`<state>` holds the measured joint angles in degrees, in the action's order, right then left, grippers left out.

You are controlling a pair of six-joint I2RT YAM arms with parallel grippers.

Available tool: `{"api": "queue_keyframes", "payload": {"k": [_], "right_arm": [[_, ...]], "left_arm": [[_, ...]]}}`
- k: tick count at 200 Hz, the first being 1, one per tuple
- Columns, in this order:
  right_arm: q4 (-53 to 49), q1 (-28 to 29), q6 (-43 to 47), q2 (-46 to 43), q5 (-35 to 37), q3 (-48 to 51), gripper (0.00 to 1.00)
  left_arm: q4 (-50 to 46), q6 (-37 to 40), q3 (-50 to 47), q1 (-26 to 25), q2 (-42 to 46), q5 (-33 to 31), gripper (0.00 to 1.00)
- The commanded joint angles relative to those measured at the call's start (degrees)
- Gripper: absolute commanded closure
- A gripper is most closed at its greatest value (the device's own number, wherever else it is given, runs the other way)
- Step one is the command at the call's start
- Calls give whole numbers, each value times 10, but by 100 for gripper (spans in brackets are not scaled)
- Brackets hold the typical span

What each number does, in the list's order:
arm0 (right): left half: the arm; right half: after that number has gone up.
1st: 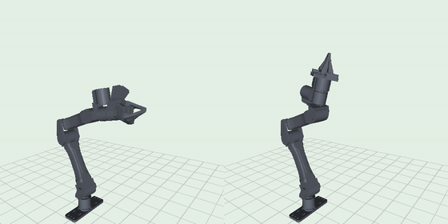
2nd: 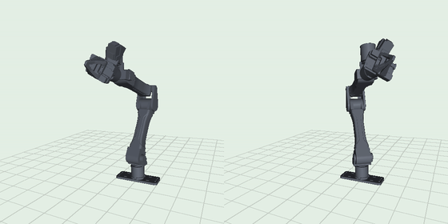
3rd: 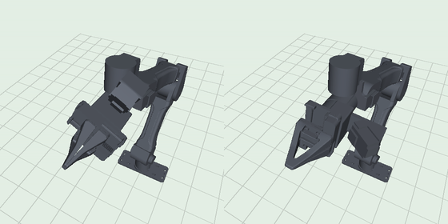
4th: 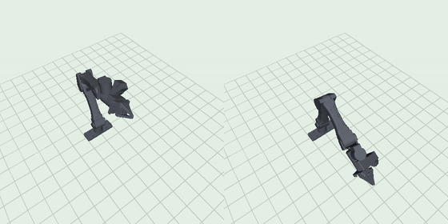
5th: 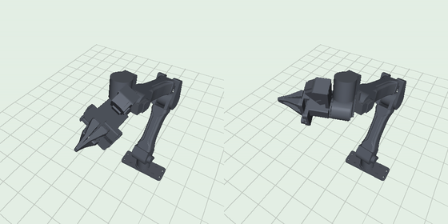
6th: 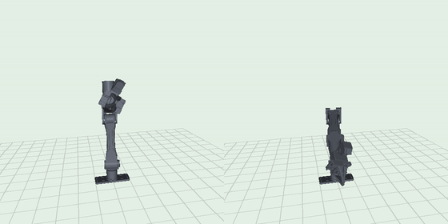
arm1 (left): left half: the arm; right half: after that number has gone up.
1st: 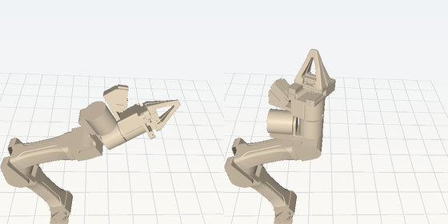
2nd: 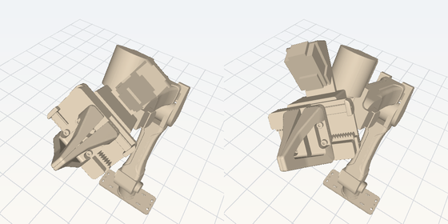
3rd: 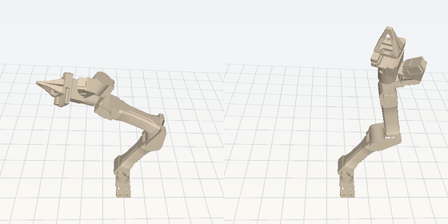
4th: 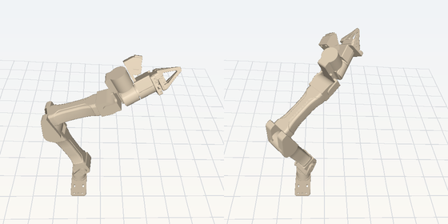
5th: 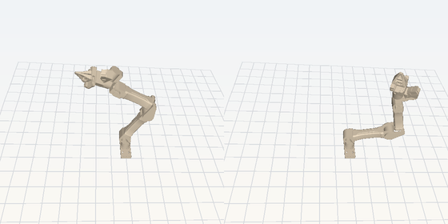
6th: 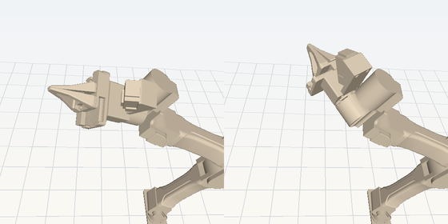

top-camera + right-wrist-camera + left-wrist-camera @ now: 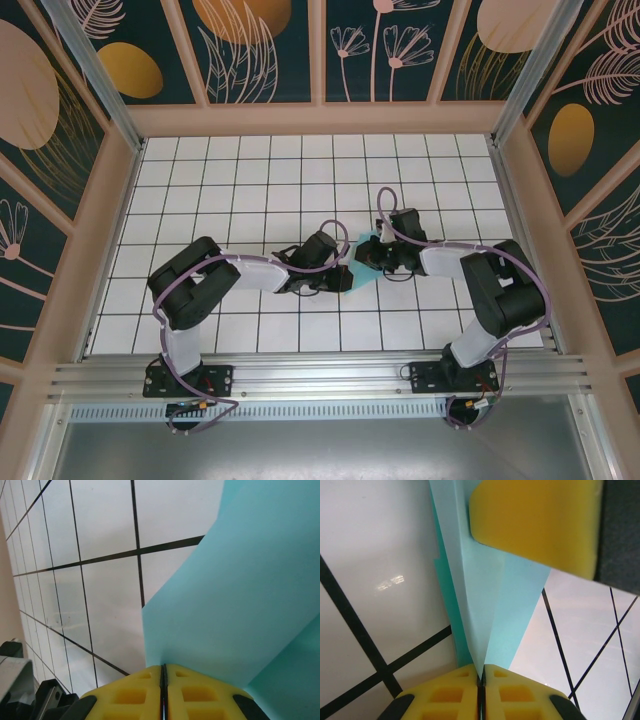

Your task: Fold a paper plane with a square sheet of paper (pick it up from the middle)

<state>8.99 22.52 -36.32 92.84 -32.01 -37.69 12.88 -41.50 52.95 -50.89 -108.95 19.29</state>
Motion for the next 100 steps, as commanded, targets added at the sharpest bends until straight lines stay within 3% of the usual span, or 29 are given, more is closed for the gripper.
{"api": "queue_keyframes", "payload": {"k": [1,49,84,100], "right_arm": [[-18,-5,10,7,29,-3,88],[-9,-12,9,-14,12,7,88],[-12,-17,12,-19,2,9,88],[-12,-21,9,-42,4,16,88]], "left_arm": [[-14,16,6,3,-7,9,87],[-8,25,8,3,0,17,89],[-13,30,10,3,-3,18,100],[-26,33,22,3,-14,21,100]]}}
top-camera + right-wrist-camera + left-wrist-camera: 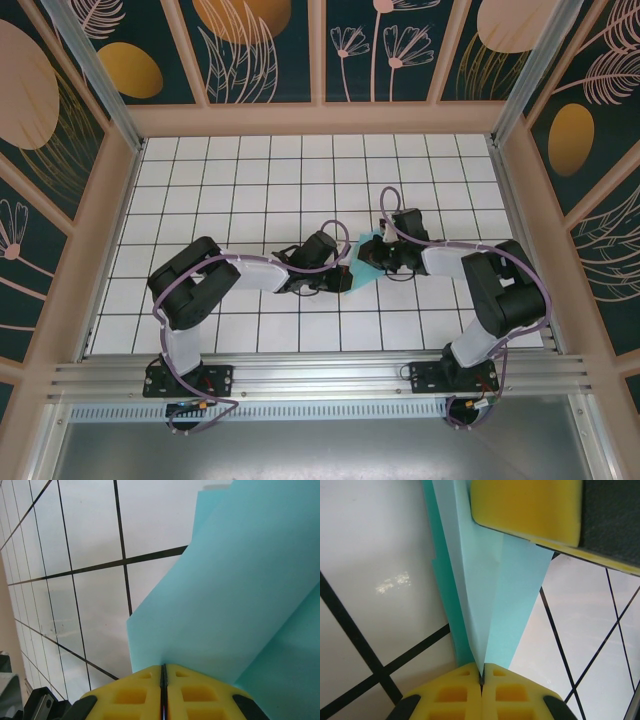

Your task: Fold a paper plane with a square sheet of paper (pick it up from the middle)

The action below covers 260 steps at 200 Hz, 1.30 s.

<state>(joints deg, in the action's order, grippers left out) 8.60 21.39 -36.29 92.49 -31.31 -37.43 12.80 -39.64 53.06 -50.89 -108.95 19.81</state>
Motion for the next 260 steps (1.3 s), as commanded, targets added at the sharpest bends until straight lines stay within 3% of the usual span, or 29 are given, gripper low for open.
{"api": "queue_keyframes", "payload": {"k": [1,38,78,129,165,225,260], "right_arm": [[-8,-10,8,-40,-3,14,88],[10,-26,-11,-112,-28,43,85],[45,-12,-27,-90,-88,46,85],[23,-10,-18,-58,-35,45,86],[46,-19,-10,-33,-42,50,87],[-39,-31,9,-36,35,33,88],[-27,-42,11,-19,31,47,89]], "left_arm": [[-26,14,22,3,-14,16,100],[-44,16,41,3,-27,27,100],[-59,10,57,3,-43,50,100],[-64,-2,68,3,-59,71,100],[-67,-8,69,4,-68,72,100],[-76,-6,77,4,-81,87,100],[-87,1,85,4,-87,97,100]]}}
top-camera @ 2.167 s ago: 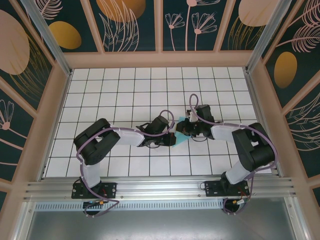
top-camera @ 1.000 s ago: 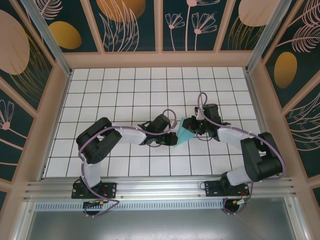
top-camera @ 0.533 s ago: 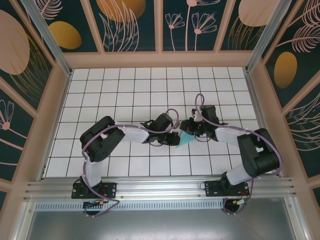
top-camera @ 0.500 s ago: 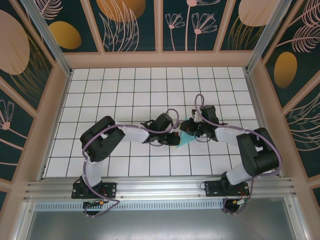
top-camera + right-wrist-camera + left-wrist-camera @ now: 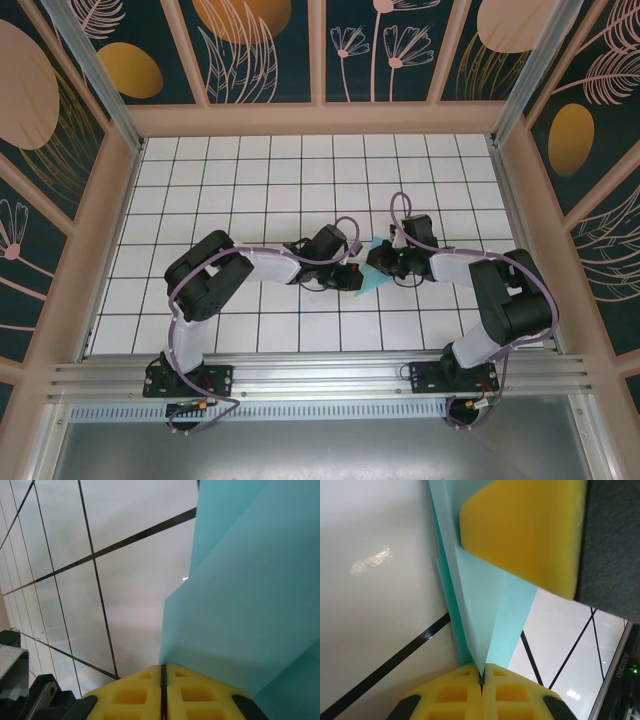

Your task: Fold a paper plane with a square sheet of paper (pick it up from the middle)

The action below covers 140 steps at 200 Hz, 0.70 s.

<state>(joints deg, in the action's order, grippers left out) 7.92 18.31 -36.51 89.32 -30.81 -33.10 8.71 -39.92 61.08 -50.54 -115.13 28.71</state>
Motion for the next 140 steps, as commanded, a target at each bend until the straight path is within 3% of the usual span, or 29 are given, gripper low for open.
{"api": "queue_keyframes", "payload": {"k": [1,42,65,106,140], "right_arm": [[-20,-12,14,13,27,3,89],[-13,-14,10,7,33,12,89],[-26,-15,11,13,49,12,89],[-9,-18,4,13,39,24,89],[2,-19,2,-8,19,26,88]], "left_arm": [[-47,4,4,1,-26,8,100],[-51,9,6,0,-11,1,85],[-46,12,4,0,-5,7,83],[-42,12,3,0,-8,10,98],[-50,18,8,1,-17,12,100]]}}
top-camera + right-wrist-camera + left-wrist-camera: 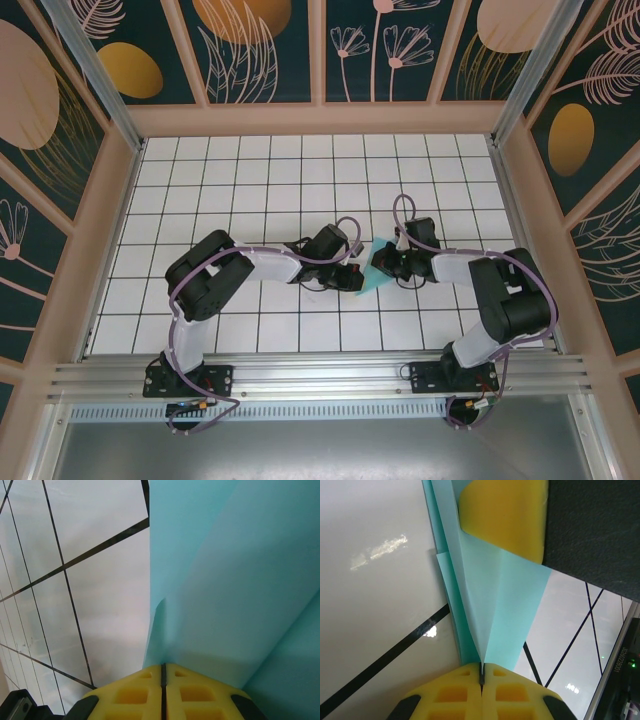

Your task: Fold a paper plane with a square sheet of paper (pick it up from the middle)

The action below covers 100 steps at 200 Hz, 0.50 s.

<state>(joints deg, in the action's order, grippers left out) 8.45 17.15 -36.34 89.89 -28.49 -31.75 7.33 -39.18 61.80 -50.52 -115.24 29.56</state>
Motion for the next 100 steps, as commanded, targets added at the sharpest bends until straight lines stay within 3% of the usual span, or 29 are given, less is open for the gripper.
{"api": "queue_keyframes", "payload": {"k": [1,58,100], "right_arm": [[-3,-7,0,-15,-6,12,88],[-43,-24,1,-102,-24,-8,83],[-75,-53,1,-159,-4,23,81]], "left_arm": [[-37,11,1,0,-17,3,100],[-59,27,3,-1,-15,-33,100],[-75,49,-2,-3,35,-136,100]]}}
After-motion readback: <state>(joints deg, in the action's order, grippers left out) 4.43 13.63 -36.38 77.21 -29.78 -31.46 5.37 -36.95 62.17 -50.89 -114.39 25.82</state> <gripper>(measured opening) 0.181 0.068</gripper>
